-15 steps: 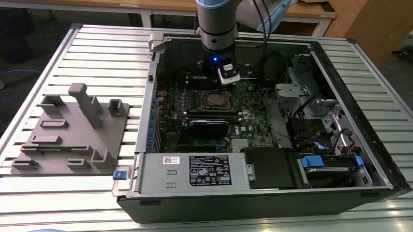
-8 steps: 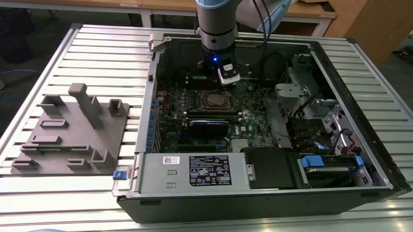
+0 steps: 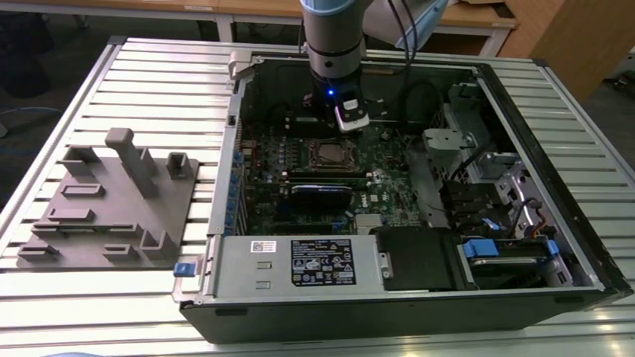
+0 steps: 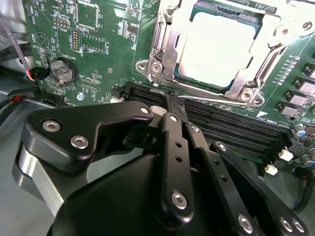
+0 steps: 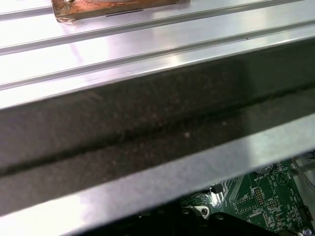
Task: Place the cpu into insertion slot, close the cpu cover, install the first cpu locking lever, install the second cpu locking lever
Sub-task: 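Install the first cpu locking lever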
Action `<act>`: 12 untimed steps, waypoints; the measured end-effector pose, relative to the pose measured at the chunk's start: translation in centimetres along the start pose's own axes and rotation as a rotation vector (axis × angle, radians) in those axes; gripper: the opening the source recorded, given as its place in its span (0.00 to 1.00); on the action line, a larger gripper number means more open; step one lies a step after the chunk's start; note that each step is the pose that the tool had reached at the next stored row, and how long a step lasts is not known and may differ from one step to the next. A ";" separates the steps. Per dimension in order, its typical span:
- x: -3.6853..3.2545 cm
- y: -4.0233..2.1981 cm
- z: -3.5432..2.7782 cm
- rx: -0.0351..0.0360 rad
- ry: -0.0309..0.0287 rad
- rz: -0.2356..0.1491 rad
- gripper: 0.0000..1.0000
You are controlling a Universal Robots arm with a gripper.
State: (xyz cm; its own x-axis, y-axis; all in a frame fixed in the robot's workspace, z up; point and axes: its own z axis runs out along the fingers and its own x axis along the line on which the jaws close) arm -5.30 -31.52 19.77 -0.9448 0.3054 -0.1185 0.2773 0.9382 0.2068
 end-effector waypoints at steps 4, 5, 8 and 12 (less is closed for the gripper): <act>0.00 -0.02 0.06 -0.0006 -0.0014 0.000 0.10; 0.01 -0.02 0.09 -0.0010 -0.0027 -0.001 0.10; 0.01 -0.02 0.11 -0.0011 -0.0037 -0.001 0.10; 0.03 -0.02 0.12 -0.0013 -0.0039 -0.001 0.10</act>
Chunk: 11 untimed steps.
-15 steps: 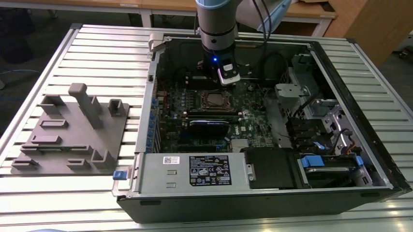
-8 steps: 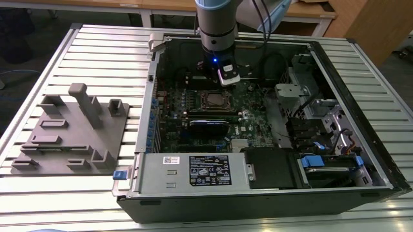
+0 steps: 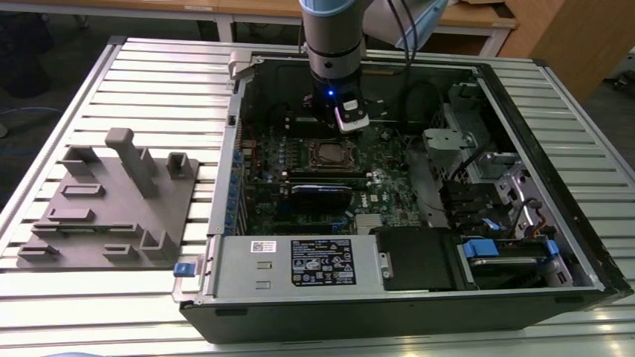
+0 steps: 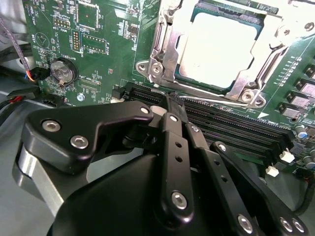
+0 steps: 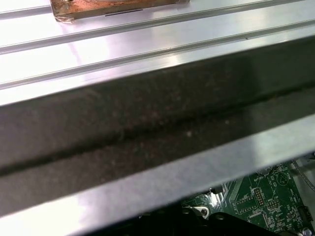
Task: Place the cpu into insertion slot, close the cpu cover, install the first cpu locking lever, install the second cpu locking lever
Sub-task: 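Install the first cpu locking lever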
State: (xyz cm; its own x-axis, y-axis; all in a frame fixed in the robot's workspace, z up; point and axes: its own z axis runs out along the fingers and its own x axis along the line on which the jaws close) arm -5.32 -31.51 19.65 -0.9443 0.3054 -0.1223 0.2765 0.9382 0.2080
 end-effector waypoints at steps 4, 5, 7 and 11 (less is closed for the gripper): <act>0.03 0.04 0.00 0.0001 -0.0001 0.000 0.10; 0.04 0.04 0.00 0.0000 0.0000 0.000 0.10; 0.07 0.05 0.00 0.0001 0.0000 0.000 0.10; 0.14 0.06 -0.01 0.0000 -0.0002 0.000 0.10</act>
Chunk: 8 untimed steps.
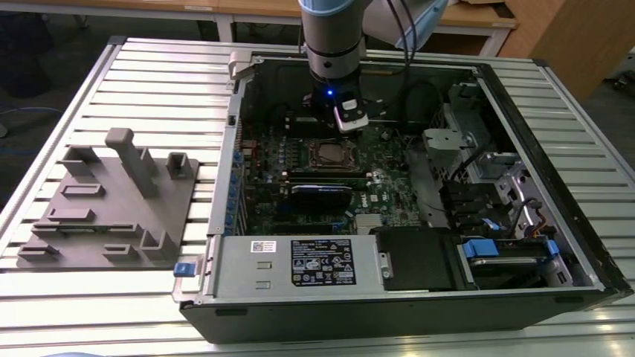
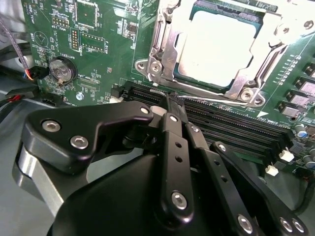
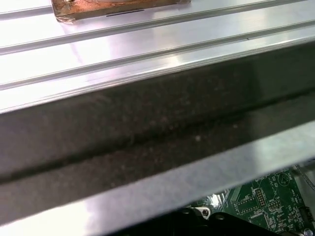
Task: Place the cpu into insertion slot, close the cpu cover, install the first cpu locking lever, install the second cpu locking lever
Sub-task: 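Install the first cpu locking lever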
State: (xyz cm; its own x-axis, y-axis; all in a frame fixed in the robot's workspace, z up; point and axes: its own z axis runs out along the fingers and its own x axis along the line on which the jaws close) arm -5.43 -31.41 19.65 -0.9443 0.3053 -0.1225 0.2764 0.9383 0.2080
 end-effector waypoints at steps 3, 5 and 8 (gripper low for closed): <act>0.08 -0.02 0.04 -0.0006 -0.0018 0.000 0.10; 0.11 -0.03 0.12 -0.0015 -0.0046 -0.001 0.10; 0.12 -0.05 0.20 -0.0024 -0.0078 -0.001 0.10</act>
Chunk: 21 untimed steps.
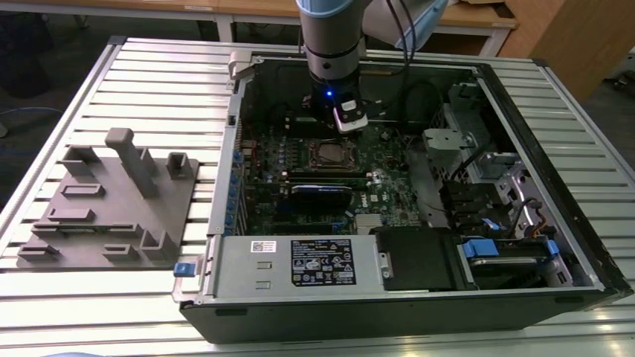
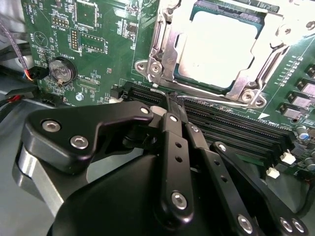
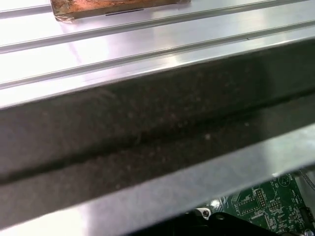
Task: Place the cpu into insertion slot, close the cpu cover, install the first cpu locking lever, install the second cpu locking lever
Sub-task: 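Install the first cpu locking lever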
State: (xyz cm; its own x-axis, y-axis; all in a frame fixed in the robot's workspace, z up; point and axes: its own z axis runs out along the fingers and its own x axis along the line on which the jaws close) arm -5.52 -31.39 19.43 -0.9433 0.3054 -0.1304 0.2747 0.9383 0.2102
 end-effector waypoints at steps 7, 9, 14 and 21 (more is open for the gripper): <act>-0.14 0.03 0.07 0.0039 -0.0015 -0.001 0.10; -0.16 0.01 0.07 0.0071 -0.0023 -0.001 0.10; -0.17 -0.03 0.07 0.0115 -0.0036 -0.002 0.10; -0.21 0.05 -0.23 0.0113 -0.0036 -0.002 0.10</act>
State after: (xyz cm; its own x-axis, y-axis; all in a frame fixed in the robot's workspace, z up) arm -5.35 -31.45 19.69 -0.9432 0.3038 -0.1344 0.2747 0.9408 0.1989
